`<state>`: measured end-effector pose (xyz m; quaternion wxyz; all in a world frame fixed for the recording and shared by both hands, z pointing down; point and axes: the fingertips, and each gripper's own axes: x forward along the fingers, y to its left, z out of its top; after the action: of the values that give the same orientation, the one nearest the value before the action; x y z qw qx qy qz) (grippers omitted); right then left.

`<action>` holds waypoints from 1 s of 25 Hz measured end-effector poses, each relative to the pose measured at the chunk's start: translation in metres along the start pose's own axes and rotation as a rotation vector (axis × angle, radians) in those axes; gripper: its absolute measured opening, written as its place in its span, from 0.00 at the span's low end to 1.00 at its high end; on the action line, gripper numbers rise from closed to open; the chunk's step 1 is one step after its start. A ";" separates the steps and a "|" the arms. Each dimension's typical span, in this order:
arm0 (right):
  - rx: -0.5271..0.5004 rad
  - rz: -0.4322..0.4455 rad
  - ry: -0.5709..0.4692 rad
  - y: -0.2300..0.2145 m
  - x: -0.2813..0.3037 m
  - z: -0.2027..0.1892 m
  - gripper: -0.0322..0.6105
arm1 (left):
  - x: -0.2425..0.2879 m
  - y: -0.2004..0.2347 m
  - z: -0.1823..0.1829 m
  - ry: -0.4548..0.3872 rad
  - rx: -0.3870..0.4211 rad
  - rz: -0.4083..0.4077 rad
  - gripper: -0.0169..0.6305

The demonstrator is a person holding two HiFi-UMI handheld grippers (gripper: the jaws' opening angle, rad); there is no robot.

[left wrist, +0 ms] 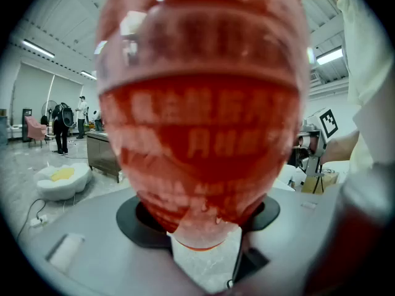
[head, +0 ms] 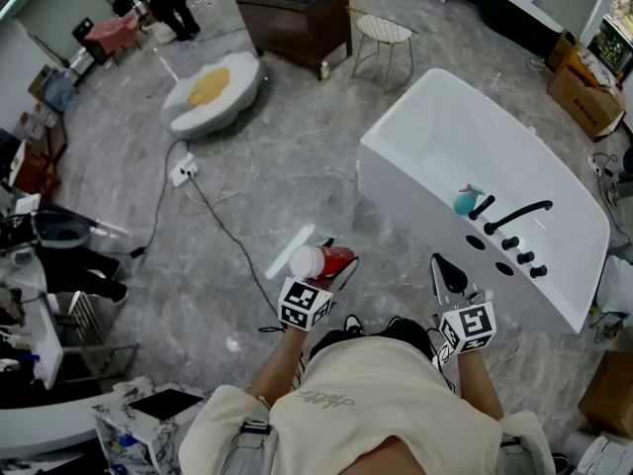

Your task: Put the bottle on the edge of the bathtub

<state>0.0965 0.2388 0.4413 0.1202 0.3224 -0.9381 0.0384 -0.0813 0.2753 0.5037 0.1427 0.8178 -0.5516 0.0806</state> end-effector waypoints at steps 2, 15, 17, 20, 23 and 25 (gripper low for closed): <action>-0.020 -0.031 0.013 0.000 0.003 -0.003 0.05 | -0.002 0.001 -0.001 0.005 -0.004 -0.004 0.49; -0.003 -0.042 0.051 0.012 0.012 -0.018 0.05 | -0.009 0.011 -0.021 0.030 -0.028 -0.021 0.49; 0.012 -0.049 0.065 0.009 0.011 -0.024 0.05 | -0.007 0.012 -0.021 0.033 -0.034 -0.024 0.49; 0.030 -0.051 0.077 0.005 0.017 -0.028 0.05 | -0.002 0.017 -0.019 0.043 -0.033 -0.031 0.49; 0.049 -0.039 0.079 -0.006 0.034 -0.031 0.05 | 0.013 0.027 -0.014 0.050 -0.027 -0.021 0.49; 0.059 -0.025 0.078 -0.019 0.048 -0.031 0.05 | 0.027 0.034 -0.007 0.042 -0.028 -0.005 0.49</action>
<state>0.0779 0.2001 0.4833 0.1474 0.3357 -0.9272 0.0772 -0.1024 0.2420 0.5231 0.1657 0.8154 -0.5474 0.0897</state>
